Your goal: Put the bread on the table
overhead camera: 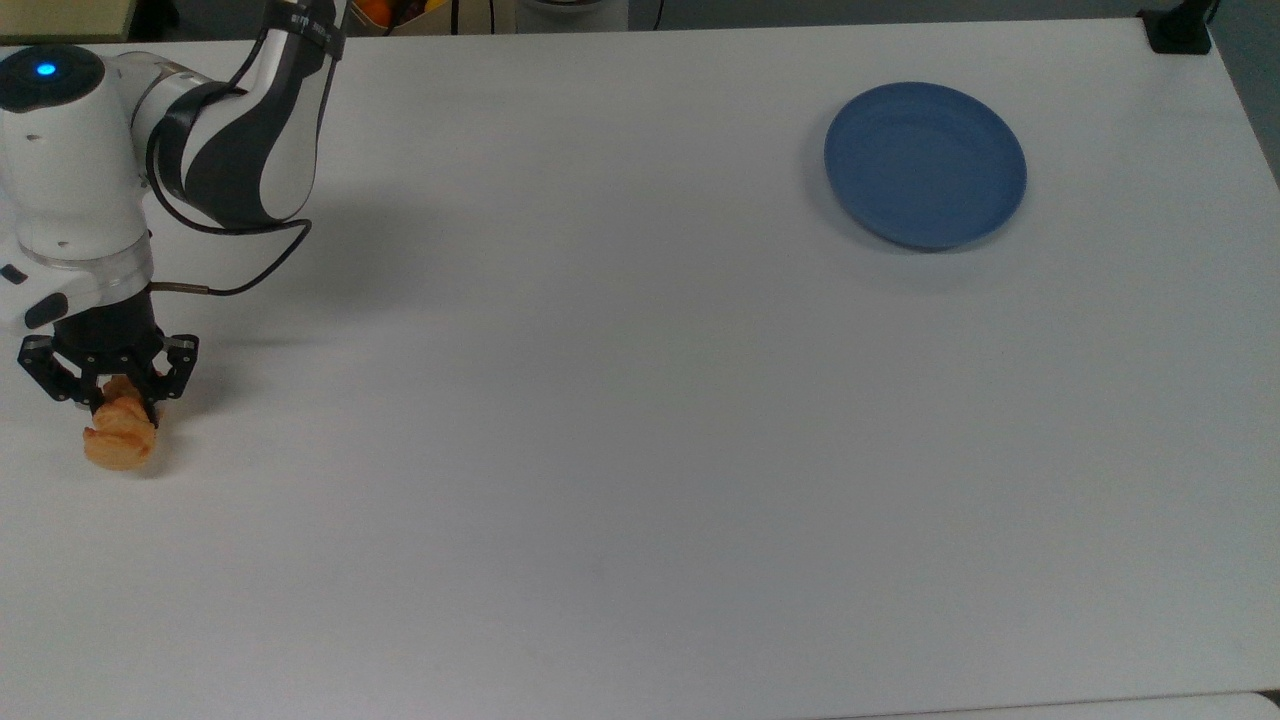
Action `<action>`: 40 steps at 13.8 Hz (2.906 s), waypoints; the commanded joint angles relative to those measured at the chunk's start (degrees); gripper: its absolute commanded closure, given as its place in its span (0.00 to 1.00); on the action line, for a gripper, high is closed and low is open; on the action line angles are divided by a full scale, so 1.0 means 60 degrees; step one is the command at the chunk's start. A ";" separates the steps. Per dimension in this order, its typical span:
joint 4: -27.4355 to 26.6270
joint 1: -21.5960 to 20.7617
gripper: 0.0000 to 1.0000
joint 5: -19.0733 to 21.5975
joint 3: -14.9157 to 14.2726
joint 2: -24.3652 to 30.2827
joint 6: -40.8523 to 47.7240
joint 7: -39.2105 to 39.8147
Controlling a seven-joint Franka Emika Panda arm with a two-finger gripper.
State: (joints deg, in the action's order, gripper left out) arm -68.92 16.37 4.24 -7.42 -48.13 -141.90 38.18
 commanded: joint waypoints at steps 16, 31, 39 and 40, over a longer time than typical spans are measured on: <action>-0.1765 0.0040 0.00 0.0010 0.0226 0.2639 -0.0594 -0.0632; -0.3540 -0.2153 0.00 0.0055 0.0255 0.8515 0.9056 -0.6612; -0.4699 -0.3914 0.00 0.0084 0.0343 0.8945 0.8272 -0.6525; -0.4700 -0.4002 0.00 0.0084 0.0343 0.8857 0.8080 -0.6496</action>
State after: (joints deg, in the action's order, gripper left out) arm -93.45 -5.65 4.02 -4.76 4.15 -88.53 -1.33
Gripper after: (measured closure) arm 0.000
